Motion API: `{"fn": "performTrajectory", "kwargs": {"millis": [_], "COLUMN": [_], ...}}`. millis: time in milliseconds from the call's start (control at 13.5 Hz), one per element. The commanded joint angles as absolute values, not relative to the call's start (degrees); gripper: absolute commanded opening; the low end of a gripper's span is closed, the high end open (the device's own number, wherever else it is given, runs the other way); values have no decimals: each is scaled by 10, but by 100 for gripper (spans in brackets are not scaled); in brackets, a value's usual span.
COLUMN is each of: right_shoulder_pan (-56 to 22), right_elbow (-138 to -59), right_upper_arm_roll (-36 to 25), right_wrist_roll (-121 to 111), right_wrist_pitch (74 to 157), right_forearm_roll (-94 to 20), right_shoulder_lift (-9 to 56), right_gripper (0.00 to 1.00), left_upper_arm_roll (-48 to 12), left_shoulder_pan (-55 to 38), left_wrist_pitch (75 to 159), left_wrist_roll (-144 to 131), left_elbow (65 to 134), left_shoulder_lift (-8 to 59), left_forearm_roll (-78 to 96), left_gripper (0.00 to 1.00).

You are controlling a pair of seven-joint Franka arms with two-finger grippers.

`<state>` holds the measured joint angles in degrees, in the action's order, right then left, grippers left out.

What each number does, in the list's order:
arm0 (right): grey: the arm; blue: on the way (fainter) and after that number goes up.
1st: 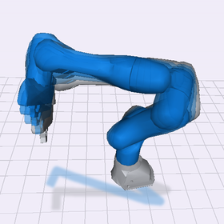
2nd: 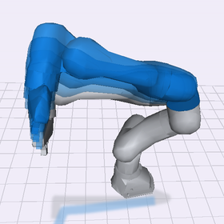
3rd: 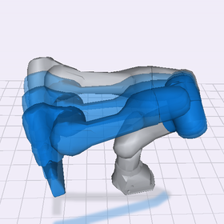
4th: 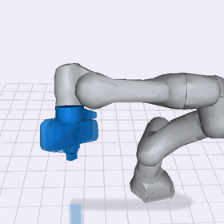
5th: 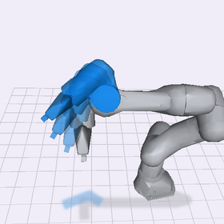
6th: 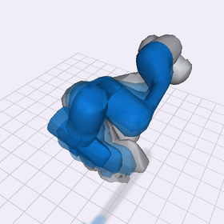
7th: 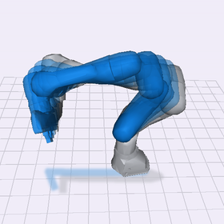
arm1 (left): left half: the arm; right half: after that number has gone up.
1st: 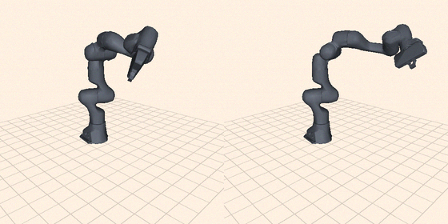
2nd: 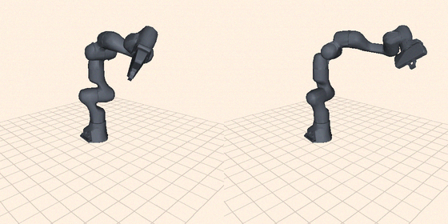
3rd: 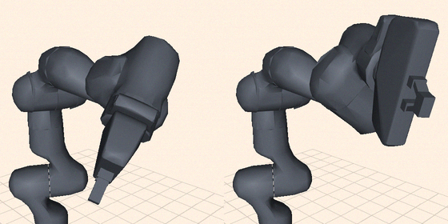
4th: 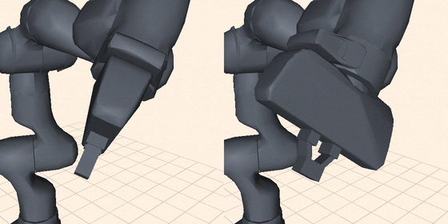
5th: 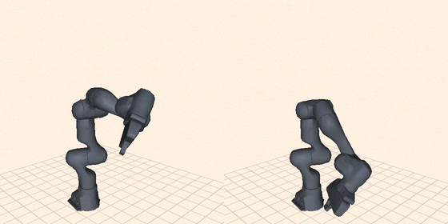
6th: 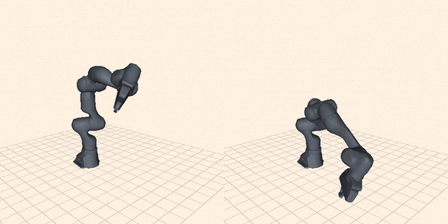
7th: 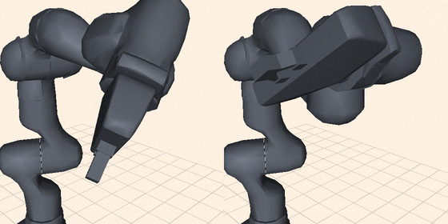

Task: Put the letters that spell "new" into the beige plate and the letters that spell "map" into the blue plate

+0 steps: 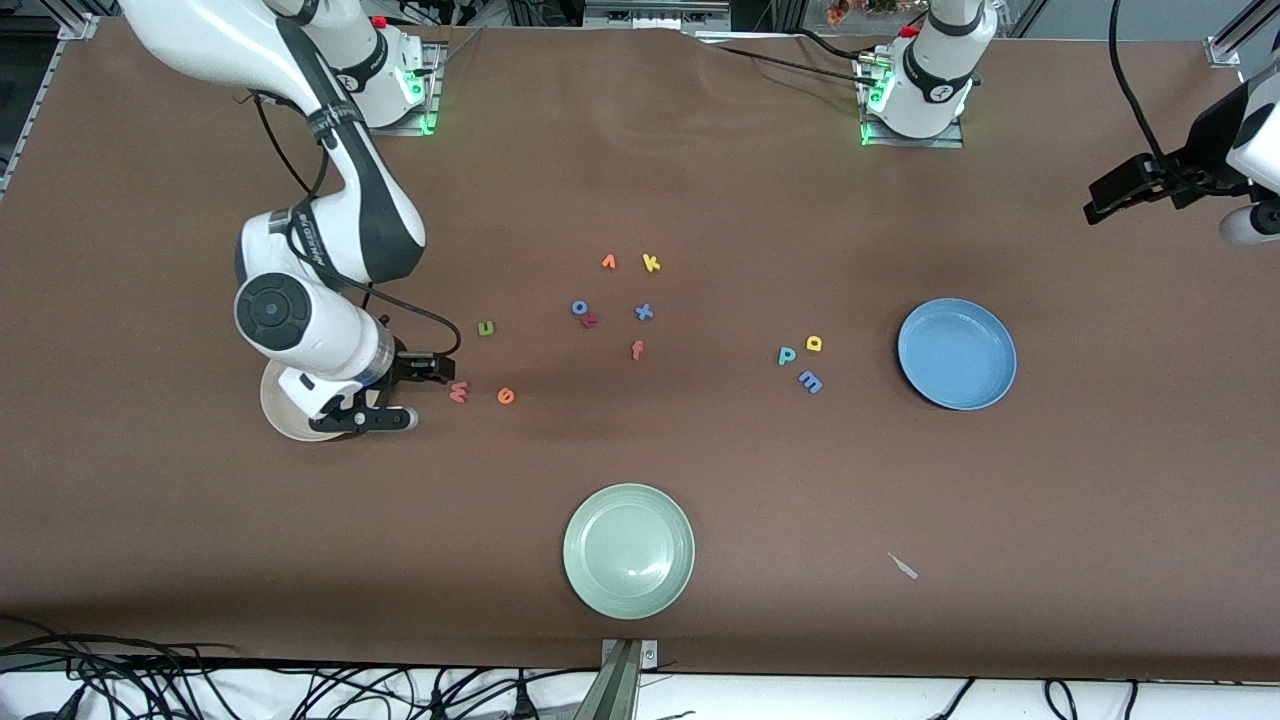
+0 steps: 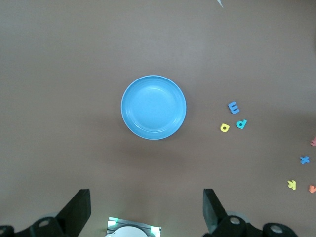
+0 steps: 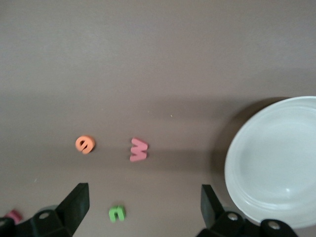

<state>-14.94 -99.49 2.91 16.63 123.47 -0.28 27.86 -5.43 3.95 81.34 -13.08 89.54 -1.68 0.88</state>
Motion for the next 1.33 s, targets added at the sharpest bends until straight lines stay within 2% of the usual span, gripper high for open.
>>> {"fn": "performTrajectory", "kwargs": {"millis": [0,148,296,593,815,1111,1259], "right_shoulder_pan": [-153,-154,-156,-156,-159,-159,-159], "right_elbow": [-1048,-1074,-1093,-1090,-1085,-1085,-1084], "right_upper_arm_roll": [26,28,30,35,39,39,40], "right_wrist_roll": [205,226,247,301,326,327,323], "right_wrist_pitch": [1305,1348,1395,1416,1418,1440,1444], "right_forearm_roll": [-11,-12,-14,-14,-14,-15,-32], "right_shoulder_lift": [280,295,310,336,340,355,357], "right_gripper": [100,100,100,100,99,86,68], "left_upper_arm_roll": [-54,-54,-56,-56,-56,-56,-56], "left_shoulder_pan": [38,40,28,-9,-40,-55,-61], "left_wrist_pitch": [806,822,881,1025,1056,1086,1113], "left_wrist_roll": [-134,-134,-134,-134,-130,-123,-124], "left_elbow": [882,889,933,1038,1042,1042,1044], "left_shoulder_lift": [0,24,28,39,90,179,206], "left_forearm_roll": [32,66,75,75,69,67,69], "left_gripper": [100,100,100,100,100,100,100]}}
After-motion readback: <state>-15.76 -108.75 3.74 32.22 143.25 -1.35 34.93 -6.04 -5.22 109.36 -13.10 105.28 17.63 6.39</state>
